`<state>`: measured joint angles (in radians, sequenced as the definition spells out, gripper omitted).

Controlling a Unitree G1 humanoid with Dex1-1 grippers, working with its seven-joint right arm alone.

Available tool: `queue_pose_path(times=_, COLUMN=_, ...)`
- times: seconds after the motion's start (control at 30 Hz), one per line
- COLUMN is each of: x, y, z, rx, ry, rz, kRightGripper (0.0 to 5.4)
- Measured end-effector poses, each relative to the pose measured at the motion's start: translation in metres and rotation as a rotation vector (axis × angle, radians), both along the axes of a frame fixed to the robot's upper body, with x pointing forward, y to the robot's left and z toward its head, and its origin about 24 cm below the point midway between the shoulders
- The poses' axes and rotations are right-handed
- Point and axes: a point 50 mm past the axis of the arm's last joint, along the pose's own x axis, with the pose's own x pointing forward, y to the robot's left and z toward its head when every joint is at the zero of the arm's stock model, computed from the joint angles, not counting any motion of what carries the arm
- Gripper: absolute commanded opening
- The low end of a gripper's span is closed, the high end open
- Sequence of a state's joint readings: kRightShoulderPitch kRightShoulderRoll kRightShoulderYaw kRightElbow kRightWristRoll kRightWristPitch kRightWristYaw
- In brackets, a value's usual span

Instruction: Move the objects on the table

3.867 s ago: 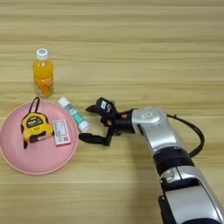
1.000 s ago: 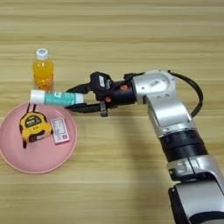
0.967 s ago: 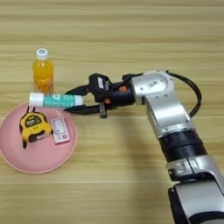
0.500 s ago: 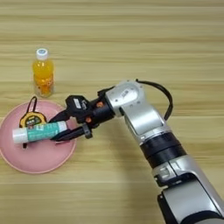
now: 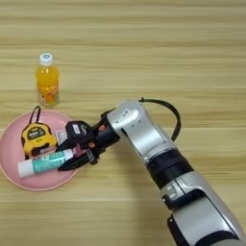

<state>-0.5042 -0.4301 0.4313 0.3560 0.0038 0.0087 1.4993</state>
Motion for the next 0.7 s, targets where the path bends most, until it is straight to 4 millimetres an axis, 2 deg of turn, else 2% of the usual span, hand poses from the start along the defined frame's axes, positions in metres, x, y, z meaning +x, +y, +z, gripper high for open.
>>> queue_pose_path(times=0.6, x=0.001, y=0.004, z=-0.012, rx=-0.026, ry=0.0, rz=-0.013, kRightGripper=1.67)
queue_pose_path(times=0.63, x=0.001, y=0.004, z=-0.012, rx=-0.027, ry=-0.001, rz=-0.012, kRightGripper=1.96)
queue_pose_path(times=0.7, x=0.001, y=0.004, z=-0.012, rx=-0.027, ry=-0.002, rz=-0.012, kRightGripper=2.17)
